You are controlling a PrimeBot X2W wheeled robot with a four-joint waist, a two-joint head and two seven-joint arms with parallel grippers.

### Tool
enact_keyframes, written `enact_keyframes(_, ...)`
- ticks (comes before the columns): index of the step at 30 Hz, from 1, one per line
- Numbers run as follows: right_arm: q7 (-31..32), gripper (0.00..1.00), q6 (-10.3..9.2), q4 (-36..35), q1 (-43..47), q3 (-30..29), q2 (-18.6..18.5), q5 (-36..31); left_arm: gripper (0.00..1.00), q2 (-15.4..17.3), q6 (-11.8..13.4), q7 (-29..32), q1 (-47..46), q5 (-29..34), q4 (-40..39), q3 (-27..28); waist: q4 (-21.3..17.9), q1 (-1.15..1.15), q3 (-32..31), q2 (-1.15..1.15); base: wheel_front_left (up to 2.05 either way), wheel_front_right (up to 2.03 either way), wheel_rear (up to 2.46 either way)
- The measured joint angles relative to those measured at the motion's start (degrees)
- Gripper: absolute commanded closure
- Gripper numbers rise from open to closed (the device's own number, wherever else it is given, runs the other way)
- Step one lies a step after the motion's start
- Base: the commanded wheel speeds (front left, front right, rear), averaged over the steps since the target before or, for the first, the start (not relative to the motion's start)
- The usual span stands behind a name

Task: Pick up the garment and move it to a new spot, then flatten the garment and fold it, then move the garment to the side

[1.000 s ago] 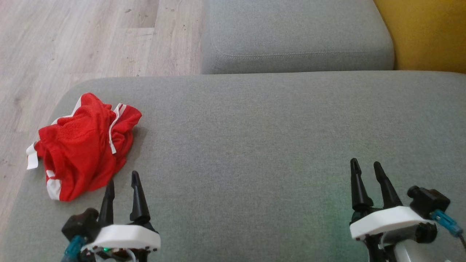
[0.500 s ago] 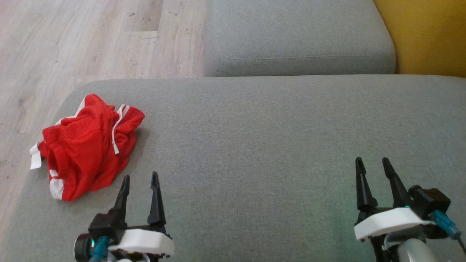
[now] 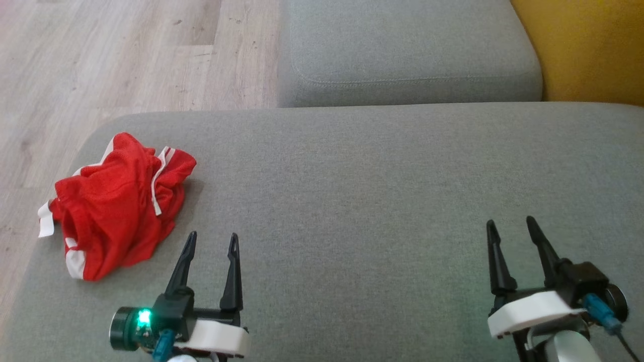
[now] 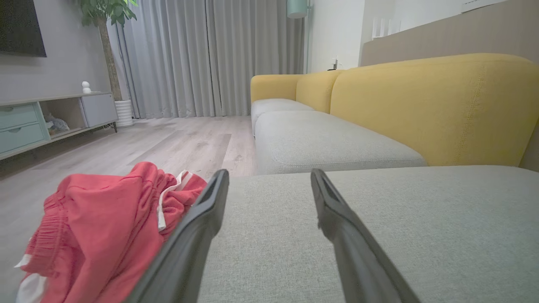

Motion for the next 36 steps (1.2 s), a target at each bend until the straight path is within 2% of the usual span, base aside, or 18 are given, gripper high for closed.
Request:
enact_keyframes(5,-0.6,0.0,0.01,0.1,0.0,0.6,0.0,-3.0,0.0,0.0,0.8,-0.5,0.0,1.8,0.0,0.0,0.0,0.0,-0.4,0.0,0.0,0.0,0.0)
enact_keyframes(23,-0.6,0.0,0.01,0.8,0.0,0.9,0.0,-3.0,0.0,0.0,2.7,-0.5,-0.1,0.6,1.8,0.6,0.6,0.0,-0.3,0.0,0.0,0.0,0.0)
enact_keyframes(29,-0.6,0.0,0.01,0.8,0.1,1.5,0.0,-3.0,0.0,0.0,3.3,-0.5,-1.1,-0.2,2.2,2.0,4.7,0.0,0.4,0.0,0.0,0.0,0.0)
enact_keyframes(30,-0.6,0.0,0.01,0.8,0.1,1.5,0.0,-3.0,0.0,0.0,2.9,-0.5,-1.5,-1.6,2.2,2.3,6.8,0.0,0.7,0.0,0.0,0.0,0.0)
enact_keyframes(36,-0.7,0.0,0.01,0.8,0.1,0.9,0.0,-2.9,0.0,0.1,2.7,-0.5,-1.4,-1.6,2.2,4.9,12.8,0.0,1.3,0.0,0.0,0.0,0.0)
